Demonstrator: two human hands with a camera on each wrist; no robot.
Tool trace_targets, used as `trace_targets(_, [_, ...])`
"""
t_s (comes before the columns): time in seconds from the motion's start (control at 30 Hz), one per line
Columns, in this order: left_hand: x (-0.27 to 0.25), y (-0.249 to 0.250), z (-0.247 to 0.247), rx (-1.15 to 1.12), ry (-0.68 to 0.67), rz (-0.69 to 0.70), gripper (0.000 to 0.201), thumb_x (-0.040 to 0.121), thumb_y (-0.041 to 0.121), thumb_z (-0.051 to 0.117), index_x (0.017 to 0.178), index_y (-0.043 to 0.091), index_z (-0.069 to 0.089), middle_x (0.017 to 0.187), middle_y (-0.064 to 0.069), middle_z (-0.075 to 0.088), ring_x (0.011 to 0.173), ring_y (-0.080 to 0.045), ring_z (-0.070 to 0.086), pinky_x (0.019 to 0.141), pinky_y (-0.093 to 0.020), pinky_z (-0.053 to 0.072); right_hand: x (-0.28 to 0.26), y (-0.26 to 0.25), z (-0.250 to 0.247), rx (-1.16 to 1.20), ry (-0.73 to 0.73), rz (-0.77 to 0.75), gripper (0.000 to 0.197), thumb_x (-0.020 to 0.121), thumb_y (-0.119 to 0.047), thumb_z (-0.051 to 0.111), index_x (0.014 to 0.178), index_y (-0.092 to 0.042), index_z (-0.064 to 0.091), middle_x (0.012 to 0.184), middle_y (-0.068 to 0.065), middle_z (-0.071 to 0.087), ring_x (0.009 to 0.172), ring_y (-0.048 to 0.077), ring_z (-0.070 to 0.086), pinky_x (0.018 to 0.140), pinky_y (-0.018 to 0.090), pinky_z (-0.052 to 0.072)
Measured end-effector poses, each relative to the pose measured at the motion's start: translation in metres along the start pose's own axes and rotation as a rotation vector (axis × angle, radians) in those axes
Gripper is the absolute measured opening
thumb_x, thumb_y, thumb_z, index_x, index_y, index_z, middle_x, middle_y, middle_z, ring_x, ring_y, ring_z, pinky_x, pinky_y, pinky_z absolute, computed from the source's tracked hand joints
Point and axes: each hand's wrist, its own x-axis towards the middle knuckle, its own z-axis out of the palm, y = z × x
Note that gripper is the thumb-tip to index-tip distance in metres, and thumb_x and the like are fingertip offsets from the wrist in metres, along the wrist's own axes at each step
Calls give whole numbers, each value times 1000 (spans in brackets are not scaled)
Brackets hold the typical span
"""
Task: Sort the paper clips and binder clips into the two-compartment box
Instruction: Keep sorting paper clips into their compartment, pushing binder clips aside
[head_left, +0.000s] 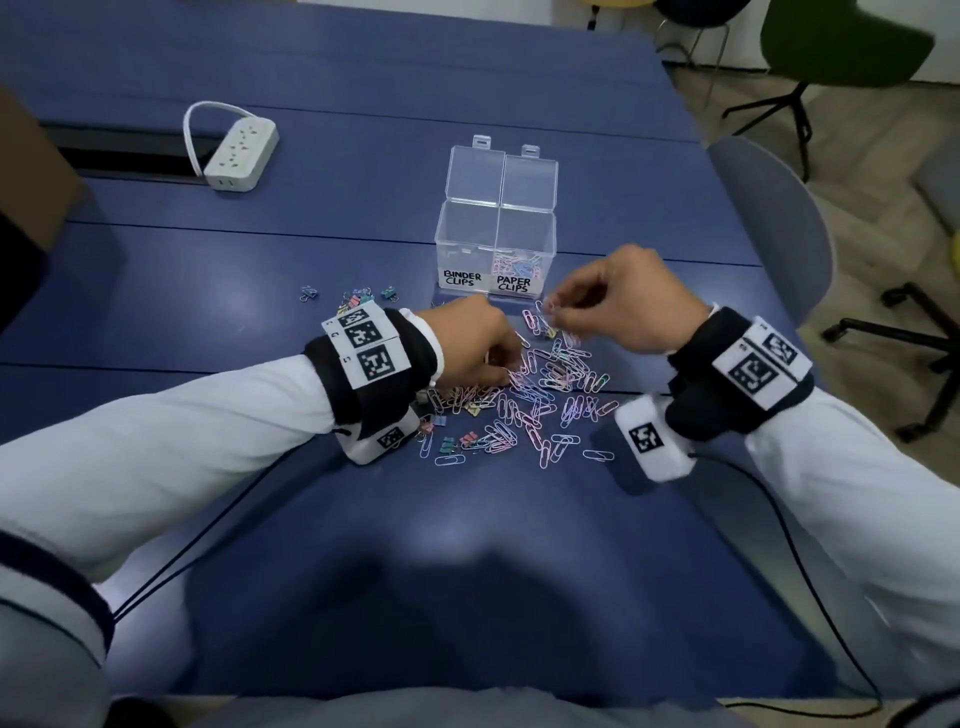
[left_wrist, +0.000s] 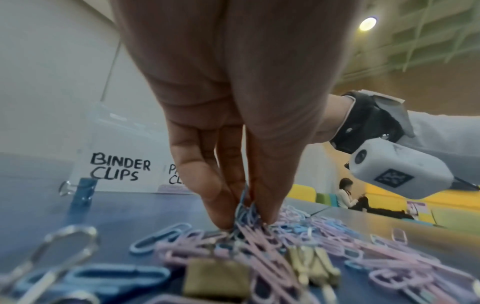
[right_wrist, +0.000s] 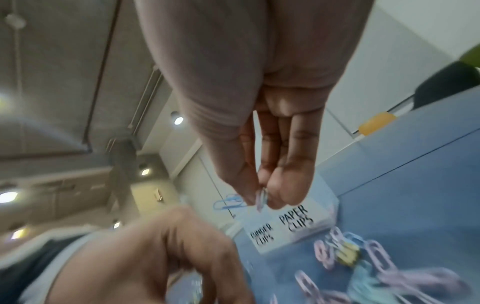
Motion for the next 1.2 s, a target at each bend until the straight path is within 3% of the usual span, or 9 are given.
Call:
trace_targets(0.2, [0,-5,-8,-67,47,-23,21,85,28,67,102,16,72,87,2,71,70,-8,55,69,-18,41,59,-5,-14,369,184,81,10,75,-3,75,85,-1,73,59,2,66,47,10,56,56,26,55])
trace_targets(0.47, [0,-17,-65,-131,281,-126,14,82,31,70,94,25,73,66,20,61,61,9,55,62,3,36,101,-10,-5,50,189,162,11,72,-11,76,83,-10,73,72,11,71,48,10,61,52,17,55])
trace_targets(0.57, [13,-24,-90,-214,402,-188,14,81,31,71,93,22,73,69,11,68,57,6,58,65,-4,44,97,-10,-11,88,201,151,19,75,-14,77,92,-9,72,73,9,70,54,11,64,51,22,58])
trace_targets(0.7, [45,-26,-100,-235,423,-248,16,80,29,72,93,19,74,74,3,73,45,12,55,53,4,36,77,2,-24,98,242,152,14,77,-12,70,90,-13,75,74,11,71,56,11,62,52,22,58])
trace_targets(0.8, [64,-21,-91,-154,371,-257,21,79,31,72,97,21,74,89,1,75,66,5,63,77,-12,48,53,12,-29,79,235,168,12,77,-14,71,88,-13,75,73,8,72,57,11,62,52,25,57])
trace_targets(0.87, [69,-21,-84,-91,375,-247,25,80,32,72,101,19,73,98,1,74,89,-9,64,90,-18,42,33,18,-30,66,203,164,11,77,-18,73,87,-16,75,74,7,73,59,11,63,53,26,57])
trace_targets(0.97, [59,-24,-79,-92,423,-212,28,83,30,69,107,17,71,103,-1,72,82,-7,57,83,-15,38,4,28,-30,40,102,149,12,76,-22,76,88,-20,75,74,4,73,62,10,63,56,26,58])
trace_targets(1.07, [35,-21,-71,-55,424,-125,20,85,27,67,101,17,73,95,-2,72,74,-7,55,78,-18,42,-20,39,-21,-42,-61,149,18,72,-26,80,89,-26,74,80,-1,73,65,8,61,61,11,50])
trace_targets(1.2, [13,-19,-43,59,156,-56,26,86,33,63,109,23,69,93,0,68,70,-10,51,76,-24,44,-32,40,-1,-263,-205,95,36,77,-25,75,111,-26,67,94,-9,65,77,7,60,75,17,42])
